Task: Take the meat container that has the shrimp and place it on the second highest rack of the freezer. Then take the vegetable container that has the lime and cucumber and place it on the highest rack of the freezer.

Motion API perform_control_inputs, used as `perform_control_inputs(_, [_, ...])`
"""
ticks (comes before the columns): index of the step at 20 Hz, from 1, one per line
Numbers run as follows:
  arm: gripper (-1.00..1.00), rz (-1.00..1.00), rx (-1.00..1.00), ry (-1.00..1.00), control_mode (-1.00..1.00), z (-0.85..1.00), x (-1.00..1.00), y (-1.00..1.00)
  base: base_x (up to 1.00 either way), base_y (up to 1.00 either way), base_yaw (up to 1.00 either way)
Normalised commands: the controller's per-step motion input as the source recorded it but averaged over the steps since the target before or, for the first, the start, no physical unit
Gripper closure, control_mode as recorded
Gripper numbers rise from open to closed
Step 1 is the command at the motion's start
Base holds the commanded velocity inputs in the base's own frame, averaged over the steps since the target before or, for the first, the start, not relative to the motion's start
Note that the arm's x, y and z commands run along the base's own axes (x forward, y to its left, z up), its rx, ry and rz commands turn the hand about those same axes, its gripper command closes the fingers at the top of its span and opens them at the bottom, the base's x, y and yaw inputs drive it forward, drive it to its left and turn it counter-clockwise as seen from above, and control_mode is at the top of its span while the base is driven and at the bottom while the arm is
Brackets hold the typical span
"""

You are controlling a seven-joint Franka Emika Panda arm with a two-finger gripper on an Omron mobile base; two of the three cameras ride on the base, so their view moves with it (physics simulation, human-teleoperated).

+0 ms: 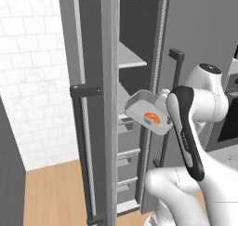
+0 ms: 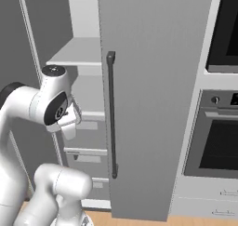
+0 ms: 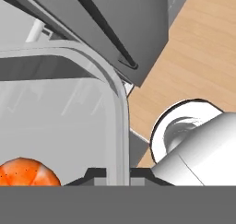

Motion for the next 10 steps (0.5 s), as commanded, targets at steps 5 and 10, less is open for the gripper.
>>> perform_control_inputs(5, [1.00,-0.15,0.00,0.00,-1.00,0.00,0.38,0.03,0.04,0.07,-0.01])
perform_control_inputs(10, [1.00,-0.16,0.00,0.00,-1.00,-0.08,0.83,0.00,0.00,0.00,0.00])
